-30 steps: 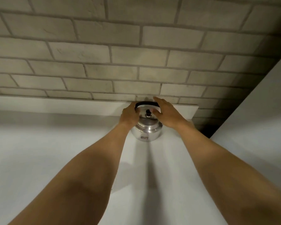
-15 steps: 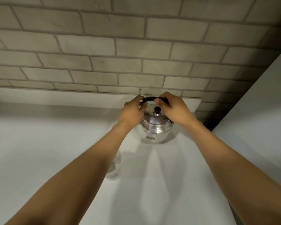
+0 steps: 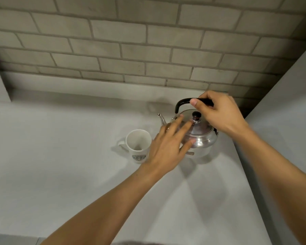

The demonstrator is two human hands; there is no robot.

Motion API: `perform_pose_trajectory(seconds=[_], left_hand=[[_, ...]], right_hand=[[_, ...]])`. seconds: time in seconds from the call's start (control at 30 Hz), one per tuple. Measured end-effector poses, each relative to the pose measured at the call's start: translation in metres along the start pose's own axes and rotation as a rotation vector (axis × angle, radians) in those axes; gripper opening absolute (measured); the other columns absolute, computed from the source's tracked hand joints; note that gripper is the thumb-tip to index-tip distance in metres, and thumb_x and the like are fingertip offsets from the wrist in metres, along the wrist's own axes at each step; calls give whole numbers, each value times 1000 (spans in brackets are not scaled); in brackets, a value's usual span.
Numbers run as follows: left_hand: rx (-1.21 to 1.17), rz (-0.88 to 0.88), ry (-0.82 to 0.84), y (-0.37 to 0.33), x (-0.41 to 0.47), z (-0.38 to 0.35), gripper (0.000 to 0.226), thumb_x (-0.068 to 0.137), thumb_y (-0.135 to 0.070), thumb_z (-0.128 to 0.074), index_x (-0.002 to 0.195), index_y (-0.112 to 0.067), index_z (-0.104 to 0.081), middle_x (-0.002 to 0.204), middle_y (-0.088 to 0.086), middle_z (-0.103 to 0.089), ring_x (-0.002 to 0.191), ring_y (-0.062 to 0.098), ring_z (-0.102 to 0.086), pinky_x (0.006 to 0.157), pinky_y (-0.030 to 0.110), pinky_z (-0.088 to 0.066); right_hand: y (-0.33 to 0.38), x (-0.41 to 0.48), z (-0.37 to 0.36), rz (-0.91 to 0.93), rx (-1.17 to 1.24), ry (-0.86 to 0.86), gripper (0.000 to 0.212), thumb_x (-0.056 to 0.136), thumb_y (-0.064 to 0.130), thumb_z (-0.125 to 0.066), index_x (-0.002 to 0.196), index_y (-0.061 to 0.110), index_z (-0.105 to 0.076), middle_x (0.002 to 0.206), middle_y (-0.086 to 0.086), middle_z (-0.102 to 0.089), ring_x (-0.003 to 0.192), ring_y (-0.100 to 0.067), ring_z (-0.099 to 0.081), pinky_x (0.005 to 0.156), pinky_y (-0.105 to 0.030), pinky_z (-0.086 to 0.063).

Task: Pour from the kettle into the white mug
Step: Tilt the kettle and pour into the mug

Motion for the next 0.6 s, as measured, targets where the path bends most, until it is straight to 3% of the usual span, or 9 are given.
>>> perform_pose_trajectory(seconds=[0.13, 0.2, 0.33, 0.47, 0.6], left_hand=[[24, -82, -51, -12, -15, 1, 58, 105, -47, -50, 155, -19, -46, 162, 7, -41, 145, 26, -31, 118, 45, -34], [-79, -47, 19, -11, -21, -6, 60, 106, -46, -51, 159, -19, -39, 166, 6, -35, 153, 28, -27, 125, 43, -25], [-325, 82, 24, -5, -34, -9, 65, 103, -43, -59, 159, -17, -38, 168, 3, -31, 156, 21, -20, 125, 25, -12], [-354, 94, -37, -7, -39, -1, 62, 101, -37, -65, 154, -12, -46, 163, 6, -39, 153, 19, -28, 125, 29, -22], [-382, 111, -83, -8, -40, 4, 60, 101, -37, -66, 152, -10, -49, 162, 6, -43, 151, 18, -34, 122, 39, -32]], right_hand=[[11, -21, 1, 22, -21, 27, 37, 94, 64, -59, 93, 28, -71, 75, 17, -68, 75, 0, -64, 61, -27, -42], [16, -29, 0, 30, -28, 43, 36, 94, 64, -59, 93, 30, -70, 73, 17, -67, 74, 0, -64, 60, -27, -43], [28, -37, 1, 45, -51, 56, 34, 94, 62, -60, 90, 29, -70, 71, 18, -66, 72, -1, -64, 60, -27, -43], [40, -39, 1, 74, -74, 87, 31, 94, 60, -62, 88, 31, -69, 70, 18, -66, 72, -1, -64, 59, -26, -42], [56, -33, 3, 104, -103, 123, 36, 92, 64, -62, 92, 29, -73, 78, 12, -72, 77, -12, -67, 66, -33, -52]])
Point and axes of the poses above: each hand's wrist, its own x-axis towards the middle knuckle, its own z-axis out of the back of the hand, y = z × x, the point moved 8 cm from there along x, towards the middle knuckle
